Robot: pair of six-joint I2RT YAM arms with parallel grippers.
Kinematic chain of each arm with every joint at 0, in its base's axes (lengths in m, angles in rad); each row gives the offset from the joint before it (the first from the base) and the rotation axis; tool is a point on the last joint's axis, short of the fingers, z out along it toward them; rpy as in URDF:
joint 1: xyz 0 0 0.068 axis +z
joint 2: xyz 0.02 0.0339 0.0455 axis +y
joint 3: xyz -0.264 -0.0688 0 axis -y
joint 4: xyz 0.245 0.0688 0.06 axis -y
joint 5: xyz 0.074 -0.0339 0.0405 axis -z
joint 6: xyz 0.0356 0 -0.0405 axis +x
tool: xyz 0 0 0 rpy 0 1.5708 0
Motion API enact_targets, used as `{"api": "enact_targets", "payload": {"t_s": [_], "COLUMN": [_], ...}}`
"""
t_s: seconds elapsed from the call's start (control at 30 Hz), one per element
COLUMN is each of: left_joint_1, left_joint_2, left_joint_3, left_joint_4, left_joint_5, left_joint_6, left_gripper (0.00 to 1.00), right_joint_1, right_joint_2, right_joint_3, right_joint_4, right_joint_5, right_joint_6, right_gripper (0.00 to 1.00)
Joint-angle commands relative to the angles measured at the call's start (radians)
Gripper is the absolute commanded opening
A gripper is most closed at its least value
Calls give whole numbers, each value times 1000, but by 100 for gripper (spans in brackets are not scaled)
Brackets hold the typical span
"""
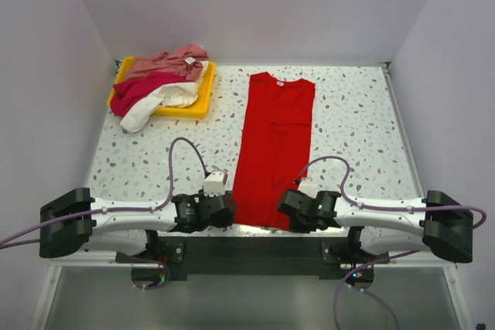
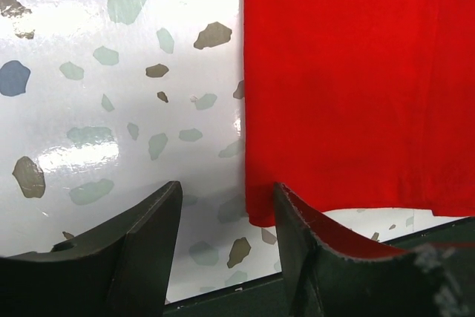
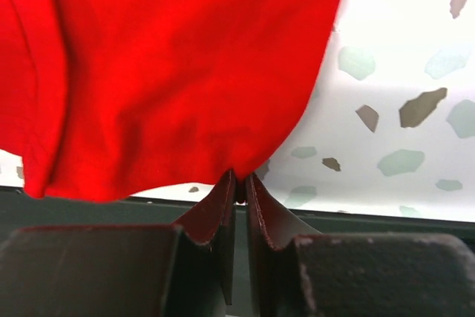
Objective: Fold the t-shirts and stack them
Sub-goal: Fold the tshirt
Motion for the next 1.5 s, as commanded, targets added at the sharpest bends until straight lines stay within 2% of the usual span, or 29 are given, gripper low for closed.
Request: {"api": "enact_targets", "payload": {"t_s": [0.0,0.57,0.8,1.07,1.47], "left_joint_1": [0,0,0,0,-37], "left_joint_2": [21,39,70,66,-56], "left_joint_3": [7,-13,-20,-17,-36], "left_joint_4": [-13,88,135,112,30], "left_joint_5": [1,64,96,98,102], "left_joint_6": [3,21,36,33,1], "left_gripper": [57,54,38,0,0], "right_joint_1": [6,6,6,6,7], "right_joint_2": [34,54,36,-1,-105], "right_joint_3": [19,16,10,3,-4], "right_joint_4": [38,55,36,12,-113], "right_joint_5": [52,56,69,82,53], "right_joint_6": [2,-1,8,17,23], "right_gripper": [11,8,7,0,0]}}
